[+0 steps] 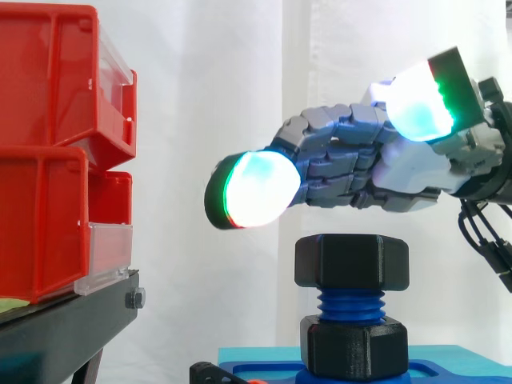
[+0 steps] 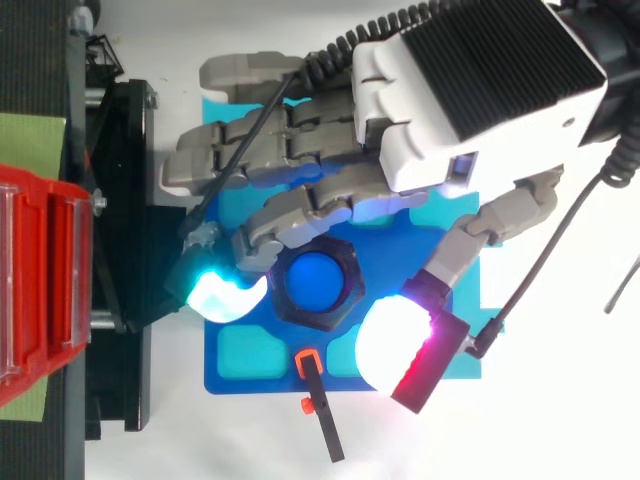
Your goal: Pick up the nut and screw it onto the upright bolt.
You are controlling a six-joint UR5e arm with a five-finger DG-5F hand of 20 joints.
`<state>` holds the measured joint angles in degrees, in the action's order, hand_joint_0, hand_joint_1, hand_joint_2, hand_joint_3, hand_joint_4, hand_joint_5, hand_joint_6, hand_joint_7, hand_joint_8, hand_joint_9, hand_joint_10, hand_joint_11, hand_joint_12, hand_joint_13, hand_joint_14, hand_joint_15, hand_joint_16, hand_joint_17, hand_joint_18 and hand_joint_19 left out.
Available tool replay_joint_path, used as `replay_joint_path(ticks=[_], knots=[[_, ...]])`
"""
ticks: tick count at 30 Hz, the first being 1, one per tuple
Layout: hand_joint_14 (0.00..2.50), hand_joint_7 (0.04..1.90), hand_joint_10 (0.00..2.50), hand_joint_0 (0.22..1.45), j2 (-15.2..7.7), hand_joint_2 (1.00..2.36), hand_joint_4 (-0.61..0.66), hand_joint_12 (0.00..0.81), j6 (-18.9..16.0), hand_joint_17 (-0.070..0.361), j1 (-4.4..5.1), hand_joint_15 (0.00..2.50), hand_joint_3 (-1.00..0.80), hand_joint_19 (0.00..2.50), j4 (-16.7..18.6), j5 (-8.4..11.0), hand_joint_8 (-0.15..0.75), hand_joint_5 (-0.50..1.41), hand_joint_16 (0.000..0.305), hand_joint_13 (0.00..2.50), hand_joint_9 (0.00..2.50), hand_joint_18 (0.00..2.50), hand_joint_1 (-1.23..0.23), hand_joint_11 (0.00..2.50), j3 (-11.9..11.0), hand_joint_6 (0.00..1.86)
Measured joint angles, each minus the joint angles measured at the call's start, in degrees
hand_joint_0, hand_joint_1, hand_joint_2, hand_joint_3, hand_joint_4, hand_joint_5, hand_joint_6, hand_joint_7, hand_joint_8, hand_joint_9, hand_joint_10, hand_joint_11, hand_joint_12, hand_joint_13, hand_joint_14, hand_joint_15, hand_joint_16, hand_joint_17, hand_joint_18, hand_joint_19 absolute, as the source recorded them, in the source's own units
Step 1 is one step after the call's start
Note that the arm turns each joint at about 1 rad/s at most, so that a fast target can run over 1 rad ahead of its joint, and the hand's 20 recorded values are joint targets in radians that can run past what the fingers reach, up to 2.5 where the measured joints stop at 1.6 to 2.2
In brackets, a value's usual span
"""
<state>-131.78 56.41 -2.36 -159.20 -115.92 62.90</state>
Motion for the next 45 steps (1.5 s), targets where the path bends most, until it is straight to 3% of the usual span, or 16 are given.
replay_joint_path(ticks=[13, 25, 34, 45], knots=[[0.00, 0.57, 0.00, 0.46, -0.7, 1.00, 0.10, 0.340, 0.1, 0.103, -0.32, 0.00, -0.50, 0.00, -0.7, -1.17, 0.180, -0.23, 0.046, 0.00, 0.03, 0.00, -0.27, 0.00, 0.0, 0.50], [0.00, 0.89, 0.00, 0.48, -0.7, 1.00, 0.26, 0.328, 0.1, 0.089, -0.86, 0.00, -0.50, 0.00, -0.9, -2.18, 0.230, -0.13, 0.040, 0.19, 0.29, 0.00, -0.32, 0.00, 0.1, 0.50], [0.00, 1.13, 0.00, 0.48, -0.7, 1.00, 0.28, 0.323, 0.2, 0.084, -2.17, 0.00, -0.50, 0.00, -0.5, -4.02, 0.243, -0.09, 0.037, 0.26, 0.39, 0.00, -0.33, 0.00, 0.1, 0.50], [0.00, 1.37, 0.00, 0.49, -0.6, 1.00, 0.22, 0.308, 1.3, 0.075, -4.60, 0.00, -0.50, 0.00, -0.3, -6.92, 0.251, -0.02, 0.033, 0.36, 0.56, 0.07, -0.32, 0.00, -0.1, 0.50]])
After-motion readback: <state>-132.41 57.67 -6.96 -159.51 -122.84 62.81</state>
